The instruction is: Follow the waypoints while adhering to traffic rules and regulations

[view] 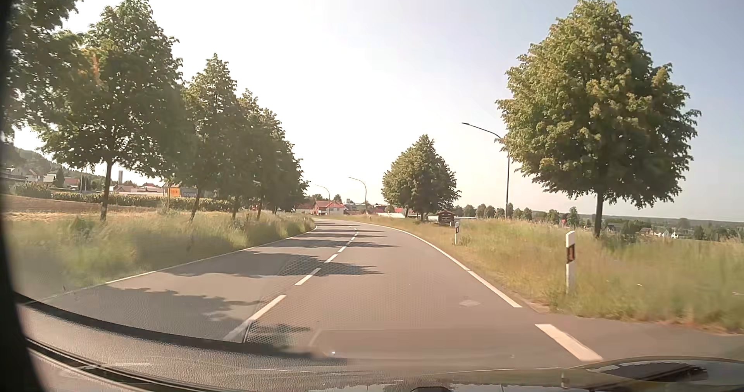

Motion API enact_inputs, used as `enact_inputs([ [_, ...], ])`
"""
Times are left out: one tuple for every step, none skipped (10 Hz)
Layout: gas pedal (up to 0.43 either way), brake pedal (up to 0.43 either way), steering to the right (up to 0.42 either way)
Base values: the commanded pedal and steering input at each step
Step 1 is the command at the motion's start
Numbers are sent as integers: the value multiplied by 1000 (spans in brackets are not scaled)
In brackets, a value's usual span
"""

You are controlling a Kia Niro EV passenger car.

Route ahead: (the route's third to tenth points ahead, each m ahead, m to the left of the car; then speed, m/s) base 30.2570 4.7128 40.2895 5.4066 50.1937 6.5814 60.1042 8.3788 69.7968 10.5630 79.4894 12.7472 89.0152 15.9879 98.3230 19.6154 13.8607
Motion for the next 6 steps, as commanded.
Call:
enact_inputs([
  [79,0,5],
  [79,0,4],
  [79,0,3],
  [87,0,1],
  [87,0,-1],
  [87,0,-3],
])
